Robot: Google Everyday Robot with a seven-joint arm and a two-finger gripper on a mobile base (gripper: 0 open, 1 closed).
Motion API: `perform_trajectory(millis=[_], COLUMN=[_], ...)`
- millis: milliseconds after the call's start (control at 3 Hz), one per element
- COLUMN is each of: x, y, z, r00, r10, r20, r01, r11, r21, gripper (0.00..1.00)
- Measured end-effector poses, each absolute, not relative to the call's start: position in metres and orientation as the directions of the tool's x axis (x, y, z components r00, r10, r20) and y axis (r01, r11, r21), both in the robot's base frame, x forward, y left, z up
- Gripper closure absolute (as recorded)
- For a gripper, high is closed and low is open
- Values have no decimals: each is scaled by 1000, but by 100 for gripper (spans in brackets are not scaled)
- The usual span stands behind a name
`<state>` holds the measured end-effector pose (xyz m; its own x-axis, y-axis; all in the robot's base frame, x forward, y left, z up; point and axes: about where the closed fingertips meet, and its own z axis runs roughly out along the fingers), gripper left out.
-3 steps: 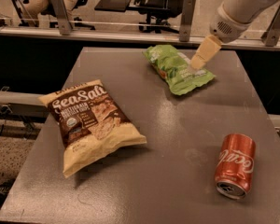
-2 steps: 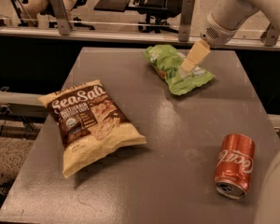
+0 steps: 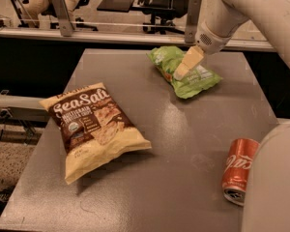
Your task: Move green rice chip bag near brown chip bag
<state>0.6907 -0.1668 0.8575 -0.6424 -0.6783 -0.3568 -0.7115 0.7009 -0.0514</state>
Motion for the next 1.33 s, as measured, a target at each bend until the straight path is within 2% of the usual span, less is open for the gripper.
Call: perform_trajectory(millis=[333,667,1333], x=[695,693,680], y=[-152,-137,-111], z=[850,845,848], r00=[-656,-664,-641], r10=[-667,-669,-705], r20=[-352,-336,-303], r01=[-706,-709,-741], r11=[708,705,671], r21=[-25,-2,6], gripper=[0,13,61])
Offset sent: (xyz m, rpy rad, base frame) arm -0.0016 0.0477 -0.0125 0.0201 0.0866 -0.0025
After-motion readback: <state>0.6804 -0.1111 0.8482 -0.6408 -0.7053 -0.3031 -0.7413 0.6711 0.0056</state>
